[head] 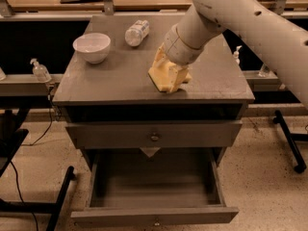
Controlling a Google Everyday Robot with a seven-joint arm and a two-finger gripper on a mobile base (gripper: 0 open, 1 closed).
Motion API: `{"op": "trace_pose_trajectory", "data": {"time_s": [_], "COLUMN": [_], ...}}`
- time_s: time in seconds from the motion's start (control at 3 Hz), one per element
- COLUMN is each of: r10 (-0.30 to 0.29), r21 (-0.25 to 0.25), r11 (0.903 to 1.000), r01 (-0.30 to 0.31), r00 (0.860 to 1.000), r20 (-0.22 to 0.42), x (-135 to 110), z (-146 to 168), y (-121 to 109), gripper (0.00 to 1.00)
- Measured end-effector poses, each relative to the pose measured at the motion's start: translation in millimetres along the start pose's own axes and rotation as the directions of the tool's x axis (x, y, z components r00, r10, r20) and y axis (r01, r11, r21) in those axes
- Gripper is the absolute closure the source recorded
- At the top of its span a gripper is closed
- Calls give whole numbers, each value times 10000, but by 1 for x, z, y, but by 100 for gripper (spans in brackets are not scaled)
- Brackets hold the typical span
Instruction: Pick sponge from middle drawer and place on counter
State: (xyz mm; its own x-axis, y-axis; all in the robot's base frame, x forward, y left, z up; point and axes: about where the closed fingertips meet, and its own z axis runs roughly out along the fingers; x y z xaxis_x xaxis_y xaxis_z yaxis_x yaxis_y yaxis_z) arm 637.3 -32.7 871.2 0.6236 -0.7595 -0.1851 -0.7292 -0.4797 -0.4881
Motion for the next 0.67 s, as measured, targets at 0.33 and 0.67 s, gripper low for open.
{"op": "trace_pose_trajectory", "data": {"time_s": [0.33,0.67], "r10": [1066,1963], "r21": [570,880], "r11": [9925,9765], "r01": [-1082,-1966], "r00": [9938,9805], "r20": [302,129], "x": [13,27], "z": [4,-1], "y": [-8,-14], "gripper": [100,100]}}
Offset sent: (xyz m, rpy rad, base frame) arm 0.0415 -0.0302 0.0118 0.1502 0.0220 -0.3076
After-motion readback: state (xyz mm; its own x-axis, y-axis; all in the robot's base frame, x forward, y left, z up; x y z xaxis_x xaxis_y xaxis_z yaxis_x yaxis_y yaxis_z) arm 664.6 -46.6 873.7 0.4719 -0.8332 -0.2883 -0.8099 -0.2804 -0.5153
